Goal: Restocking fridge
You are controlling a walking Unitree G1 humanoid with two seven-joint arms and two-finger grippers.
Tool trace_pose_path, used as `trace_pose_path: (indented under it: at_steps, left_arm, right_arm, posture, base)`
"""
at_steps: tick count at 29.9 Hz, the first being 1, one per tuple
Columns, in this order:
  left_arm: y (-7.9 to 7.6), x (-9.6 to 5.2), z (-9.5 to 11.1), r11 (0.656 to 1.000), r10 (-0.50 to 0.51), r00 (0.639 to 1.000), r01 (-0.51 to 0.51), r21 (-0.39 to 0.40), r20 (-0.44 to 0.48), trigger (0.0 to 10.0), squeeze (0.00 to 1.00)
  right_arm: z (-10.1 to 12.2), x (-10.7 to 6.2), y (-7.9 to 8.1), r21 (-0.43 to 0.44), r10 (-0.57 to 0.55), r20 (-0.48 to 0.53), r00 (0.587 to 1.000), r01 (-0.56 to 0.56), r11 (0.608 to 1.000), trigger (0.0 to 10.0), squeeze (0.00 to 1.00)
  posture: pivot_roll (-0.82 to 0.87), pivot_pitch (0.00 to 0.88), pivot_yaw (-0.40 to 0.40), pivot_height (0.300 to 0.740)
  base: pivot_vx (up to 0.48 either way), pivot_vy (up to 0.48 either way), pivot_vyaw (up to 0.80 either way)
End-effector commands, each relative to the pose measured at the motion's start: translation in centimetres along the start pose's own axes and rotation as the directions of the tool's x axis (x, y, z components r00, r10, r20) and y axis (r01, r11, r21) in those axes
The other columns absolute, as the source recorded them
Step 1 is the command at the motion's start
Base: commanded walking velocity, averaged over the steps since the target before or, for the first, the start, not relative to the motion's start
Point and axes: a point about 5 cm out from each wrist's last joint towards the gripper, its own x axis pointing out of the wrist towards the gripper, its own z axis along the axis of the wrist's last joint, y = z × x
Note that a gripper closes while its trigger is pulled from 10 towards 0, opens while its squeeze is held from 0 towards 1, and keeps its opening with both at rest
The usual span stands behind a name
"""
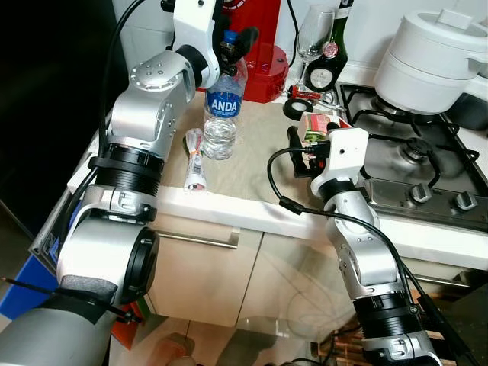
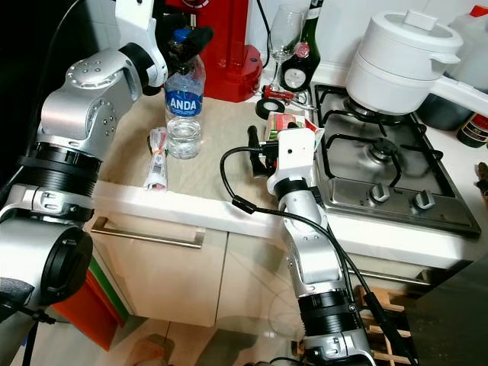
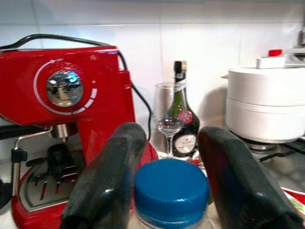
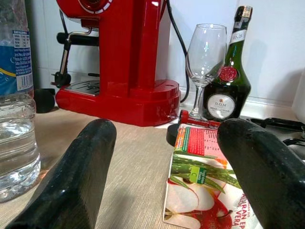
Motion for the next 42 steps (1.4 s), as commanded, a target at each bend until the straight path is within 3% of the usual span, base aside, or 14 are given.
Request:
trace_pose_path:
  at_steps: [1, 7, 17, 20, 22, 25, 26, 27, 28, 29, 34, 38, 39, 42]
  left_arm:
    - [-0.8, 0.0, -0.1, 0.999, -0.044, 0.999, 0.044, 0.025, -0.001, 0.0, 0.0]
    - [-1.3, -0.5, -1.4, 0.996, -0.066, 0.998, 0.064, -0.061, -0.022, 0.0, 0.0]
    - [-1.0, -1.0, -1.3, 0.991, -0.05, 0.999, 0.052, -0.122, 0.014, 0.0, 0.0]
    - [-0.8, -1.2, 0.5, 0.996, -0.035, 0.993, 0.044, -0.081, 0.114, 0.0, 0.0]
    - [-0.9, -1.7, 2.3, 0.999, -0.04, 0.973, 0.037, 0.017, 0.229, 0.0, 0.0]
    - [-1.3, -2.7, 3.2, 0.999, -0.053, 0.95, 0.054, 0.006, 0.308, 0.0, 0.0]
    - [-1.4, -3.1, 3.4, 0.998, -0.055, 0.943, 0.064, -0.016, 0.329, 0.6, 0.0]
    - [-1.5, -3.3, 3.4, 0.997, -0.055, 0.939, 0.07, -0.03, 0.34, 4.4, 0.0]
    - [-1.5, -3.3, 3.4, 0.997, -0.055, 0.939, 0.07, -0.03, 0.34, 4.4, 0.0]
    - [-1.5, -3.6, 3.3, 0.998, -0.04, 0.938, 0.057, -0.037, 0.344, 10.0, 0.0]
    - [-1.6, -4.6, 1.9, 0.999, 0.015, 0.942, -0.004, -0.035, 0.336, 10.0, 0.0]
    - [-1.9, -5.5, -0.3, 0.996, 0.069, 0.952, -0.047, -0.079, 0.298, 10.0, 0.0]
    - [-2.1, -6.5, -1.4, 0.992, 0.118, 0.954, -0.1, -0.076, 0.277, 10.0, 0.0]
    - [-2.0, -7.4, -1.8, 0.981, 0.183, 0.941, -0.157, -0.111, 0.285, 10.0, 0.0]
  right_arm:
    - [-0.1, 0.2, -0.3, 0.006, -0.012, -0.011, 1.0, 0.012, 1.0, 10.0, 0.0]
    - [-0.2, 0.4, -0.4, 0.01, -0.017, -0.021, 1.0, 0.017, 1.0, 10.0, 0.0]
    - [-0.2, 0.5, -0.4, 0.009, -0.016, -0.025, 1.0, 0.016, 1.0, 10.0, 0.0]
    - [-0.2, 0.5, -0.6, 0.003, -0.018, -0.025, 1.0, 0.018, 1.0, 10.0, 0.0]
    - [-0.2, 0.5, -0.6, 0.002, -0.021, -0.024, 1.0, 0.021, 1.0, 10.0, 0.0]
    - [-0.2, 0.5, -0.6, 0.001, -0.025, -0.023, 0.999, 0.025, 1.0, 10.0, 0.0]
    - [-0.1, 0.4, -0.6, 0.0, -0.026, -0.021, 0.999, 0.026, 1.0, 10.0, 0.0]
    - [-0.1, 0.4, -0.6, 0.0, -0.027, -0.019, 0.999, 0.027, 1.0, 10.0, 0.0]
    - [-0.1, 0.4, -0.6, 0.0, -0.027, -0.019, 0.999, 0.027, 1.0, 10.0, 0.0]
    - [-0.1, 0.5, -0.7, -0.002, -0.029, -0.018, 0.999, 0.029, 1.0, 10.0, 0.0]
    - [-0.1, 0.5, -0.9, -0.006, -0.042, -0.011, 0.999, 0.042, 0.999, 10.0, 0.0]
    - [0.3, 0.6, -1.2, -0.017, -0.066, 0.015, 0.998, 0.066, 0.998, 10.0, 0.0]
    - [1.2, 0.6, -1.7, -0.051, -0.093, 0.062, 0.994, 0.096, 0.994, 10.0, 0.0]
    - [1.9, 0.5, -2.1, -0.075, -0.108, 0.097, 0.989, 0.116, 0.99, 10.0, 0.0]
  posture:
    - [0.11, 0.0, -0.07, 0.74]
    - [0.11, 0.0, -0.072, 0.74]
    - [0.11, 0.0, -0.077, 0.74]
    - [0.1, 0.0, -0.075, 0.74]
    - [0.1, 0.0, -0.073, 0.74]
    - [0.1, 0.0, -0.066, 0.74]
    - [0.1, 0.0, -0.066, 0.74]
    - [0.1, 0.0, -0.064, 0.74]
    - [0.1, 0.0, -0.064, 0.74]
    - [0.11, 0.0, -0.063, 0.74]
    - [0.11, 0.0, -0.058, 0.74]
    - [0.12, 0.0, -0.057, 0.74]
    - [0.12, 0.0, -0.055, 0.74]
    - [0.13, 0.0, -0.059, 0.74]
  base:
    - [0.0, 0.0, 0.0]
    - [0.0, 0.0, 0.0]
    - [0.0, 0.0, 0.0]
    - [0.0, 0.0, 0.0]
    - [0.0, 0.0, 0.0]
    - [0.0, 0.0, 0.0]
    - [0.0, 0.0, 0.0]
    - [0.0, 0.0, 0.0]
    - [0.0, 0.0, 0.0]
    - [0.0, 0.0, 0.0]
    - [0.0, 0.0, 0.0]
    - [0.0, 0.0, 0.0]
    - [0.0, 0.0, 0.0]
    - [0.0, 0.0, 0.0]
